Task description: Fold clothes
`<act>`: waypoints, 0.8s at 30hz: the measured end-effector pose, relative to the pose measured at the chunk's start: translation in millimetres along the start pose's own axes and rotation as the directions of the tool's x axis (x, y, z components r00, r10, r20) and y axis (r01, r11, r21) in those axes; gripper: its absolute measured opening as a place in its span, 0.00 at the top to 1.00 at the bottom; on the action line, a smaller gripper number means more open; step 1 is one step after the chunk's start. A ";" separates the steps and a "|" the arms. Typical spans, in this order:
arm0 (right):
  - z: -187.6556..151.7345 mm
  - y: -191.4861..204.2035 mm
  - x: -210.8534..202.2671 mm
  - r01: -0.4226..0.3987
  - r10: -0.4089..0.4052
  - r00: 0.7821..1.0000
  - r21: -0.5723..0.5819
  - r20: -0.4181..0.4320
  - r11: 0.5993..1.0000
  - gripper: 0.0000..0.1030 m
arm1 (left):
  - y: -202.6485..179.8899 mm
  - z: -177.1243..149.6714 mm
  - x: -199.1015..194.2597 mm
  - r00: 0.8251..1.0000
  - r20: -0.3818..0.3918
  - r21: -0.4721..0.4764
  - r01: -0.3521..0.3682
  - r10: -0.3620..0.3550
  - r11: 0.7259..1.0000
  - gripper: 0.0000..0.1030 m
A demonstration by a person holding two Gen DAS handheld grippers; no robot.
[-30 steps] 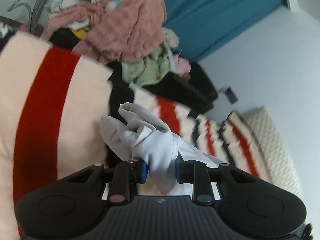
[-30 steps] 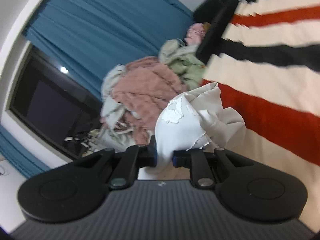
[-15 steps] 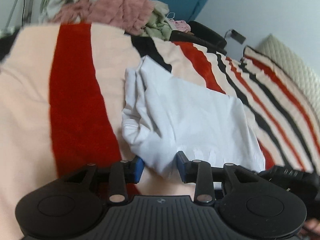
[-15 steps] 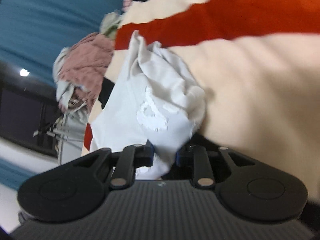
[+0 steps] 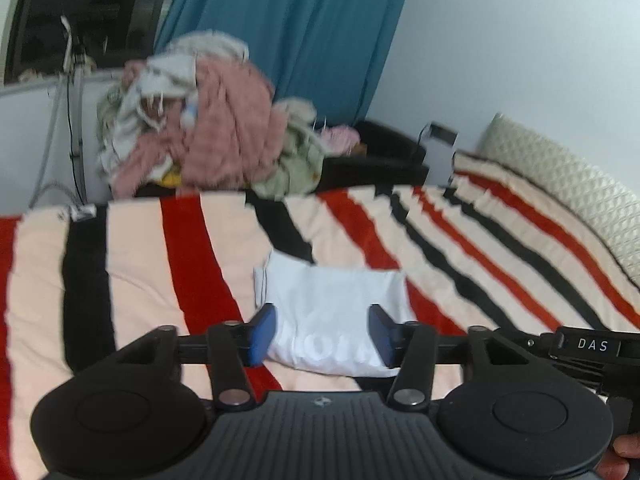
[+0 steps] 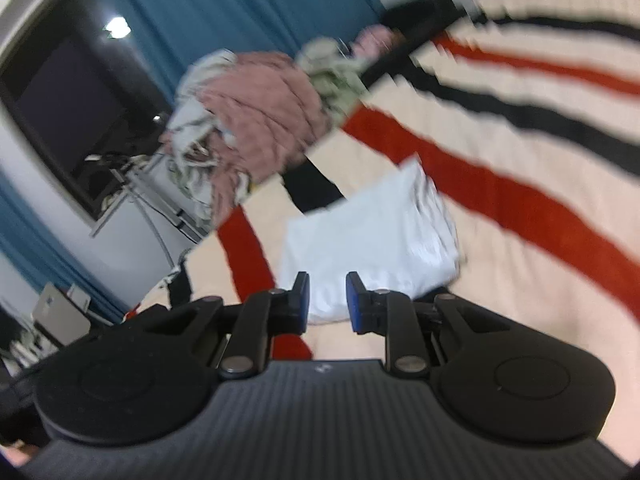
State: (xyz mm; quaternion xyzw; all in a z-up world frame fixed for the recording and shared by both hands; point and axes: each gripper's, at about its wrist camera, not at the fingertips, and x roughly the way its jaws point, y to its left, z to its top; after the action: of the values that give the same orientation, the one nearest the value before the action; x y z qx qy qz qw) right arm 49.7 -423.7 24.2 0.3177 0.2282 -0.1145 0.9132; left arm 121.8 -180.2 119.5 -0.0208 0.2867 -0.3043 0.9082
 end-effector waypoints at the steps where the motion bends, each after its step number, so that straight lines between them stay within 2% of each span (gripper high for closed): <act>1: 1.8 9.9 -13.1 0.001 -0.001 1.000 -0.034 0.018 0.999 0.77 | -4.4 0.1 -19.1 1.000 0.019 0.010 -0.006 0.005 1.000 0.35; 3: -1.8 27.0 -41.4 0.008 -0.004 0.999 -0.097 0.049 0.995 0.77 | -13.1 -1.2 -58.8 0.998 0.055 0.034 -0.023 0.021 0.999 0.20; 5: -7.5 38.9 -67.9 0.000 0.011 0.997 -0.139 0.077 0.990 0.76 | -20.0 -5.5 -96.2 0.996 0.083 0.063 -0.033 0.028 0.997 0.14; 6: -11.0 43.8 -80.5 -0.004 0.019 0.995 -0.157 0.095 0.988 0.72 | -23.9 -9.5 -117.6 0.994 0.104 0.080 -0.044 0.035 0.996 0.07; 7: -15.5 47.4 -91.8 -0.002 0.023 0.992 -0.173 0.121 0.985 0.54 | -26.4 -14.7 -132.1 0.991 0.128 0.093 -0.063 0.050 0.994 0.04; 8: -20.7 50.1 -101.7 0.003 0.025 0.989 -0.187 0.147 0.982 0.41 | -29.0 -21.6 -147.2 0.985 0.155 0.100 -0.086 0.070 0.991 0.01; 9: -26.3 51.9 -110.9 0.004 0.031 0.985 -0.198 0.171 0.980 0.19 | -31.2 -30.0 -162.3 0.980 0.179 0.108 -0.103 0.083 0.989 0.00; 10: -32.5 52.5 -118.6 -0.003 0.043 0.981 -0.206 0.190 0.978 0.12 | -31.8 -37.2 -172.8 0.977 0.192 0.114 -0.113 0.089 0.987 0.00; 13: -52.3 54.0 -133.1 -0.014 0.069 0.974 -0.243 0.217 0.970 0.14 | -30.1 -63.2 -204.2 0.968 0.227 0.103 -0.131 0.105 0.986 0.00; 16: -74.9 51.0 -136.5 0.003 0.061 0.968 -0.257 0.242 0.966 0.14 | -27.3 -89.4 -227.3 0.964 0.246 0.096 -0.132 0.105 0.987 0.00; 20: -103.9 42.4 -128.8 0.056 0.016 0.965 -0.266 0.263 0.962 0.14 | -23.1 -118.2 -238.5 0.953 0.273 0.100 -0.161 0.128 0.982 0.00; 24: -127.0 34.2 -115.6 0.113 -0.038 0.961 -0.260 0.276 0.959 0.14 | -19.9 -132.6 -241.9 0.950 0.278 0.102 -0.175 0.141 0.979 0.00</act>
State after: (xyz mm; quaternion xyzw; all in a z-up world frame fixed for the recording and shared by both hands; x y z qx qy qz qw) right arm -82.3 -309.5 10.7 0.1613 0.1283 -0.1588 0.9655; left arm -116.9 -41.7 136.0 0.0180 0.1419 -0.2424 0.9596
